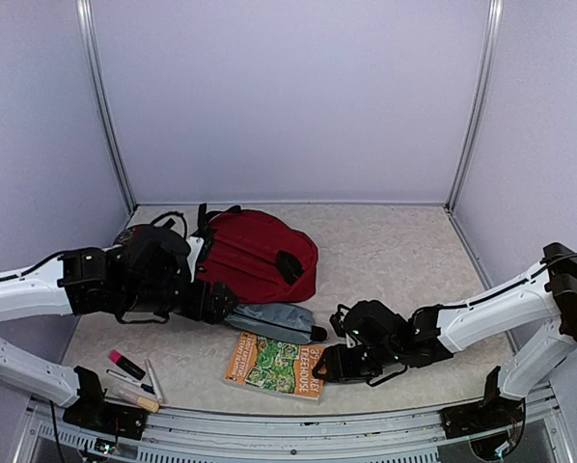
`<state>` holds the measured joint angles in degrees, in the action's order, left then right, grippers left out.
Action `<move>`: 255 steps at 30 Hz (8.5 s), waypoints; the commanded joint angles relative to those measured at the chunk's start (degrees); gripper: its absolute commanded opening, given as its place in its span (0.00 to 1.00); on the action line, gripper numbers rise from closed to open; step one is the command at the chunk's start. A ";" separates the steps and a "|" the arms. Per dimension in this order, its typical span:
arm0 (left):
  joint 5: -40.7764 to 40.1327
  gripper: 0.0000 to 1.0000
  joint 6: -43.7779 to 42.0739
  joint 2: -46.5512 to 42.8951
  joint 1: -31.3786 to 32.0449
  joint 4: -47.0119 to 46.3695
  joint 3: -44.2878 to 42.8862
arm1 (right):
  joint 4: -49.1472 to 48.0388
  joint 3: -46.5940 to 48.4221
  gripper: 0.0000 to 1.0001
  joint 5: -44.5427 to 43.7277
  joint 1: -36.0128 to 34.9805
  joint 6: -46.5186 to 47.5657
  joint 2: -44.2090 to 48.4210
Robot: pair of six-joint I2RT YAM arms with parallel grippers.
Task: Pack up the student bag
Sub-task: Put down the student bag at the center of the board, then pick up the book from the corner of the board, then pick up the book at the corner of the board, then pass from the left arm to the right, then pick up the largest pocket of the bag from the student bag, then place the book in the largest pocket of the bag.
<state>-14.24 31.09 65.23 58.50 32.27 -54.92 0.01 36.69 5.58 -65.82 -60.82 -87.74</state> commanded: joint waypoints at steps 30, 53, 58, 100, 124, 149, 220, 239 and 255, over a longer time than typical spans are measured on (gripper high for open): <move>33.43 0.63 6.84 17.79 -1.97 -35.19 25.38 | -14.91 3.44 0.65 9.68 -0.40 2.99 -3.04; 31.58 0.62 4.68 8.93 5.17 -39.84 29.22 | -10.46 8.08 0.43 1.22 -2.27 1.79 3.00; 31.56 0.63 3.88 9.26 6.83 -40.52 28.69 | -9.33 9.49 0.12 2.44 -1.77 2.41 1.18; 10.03 0.93 -7.05 -11.70 9.88 -18.25 21.23 | 14.28 5.98 0.00 4.04 0.61 39.12 19.98; 15.86 0.85 -19.11 9.90 9.83 -28.96 14.93 | 14.07 8.16 0.00 8.09 0.61 46.49 17.63; 23.15 0.00 -22.57 -8.74 12.36 -27.28 17.05 | 11.28 13.81 1.00 9.57 1.31 58.01 22.55; -20.12 0.00 -34.71 36.65 -3.46 -5.71 -47.71 | 6.59 13.21 0.00 16.47 30.23 27.94 28.29; -14.43 0.00 -32.68 33.80 -1.60 -6.93 -50.75 | -25.36 9.55 0.00 13.74 29.90 -3.65 7.59; -13.96 0.00 -27.49 34.04 -0.24 -12.66 -49.77 | -25.97 -1.29 0.00 -4.82 21.75 -33.18 7.96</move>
<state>-29.06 1.69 100.05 57.21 27.66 -102.67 -22.24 31.40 4.69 -43.77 -85.71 -76.55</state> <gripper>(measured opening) 0.042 0.214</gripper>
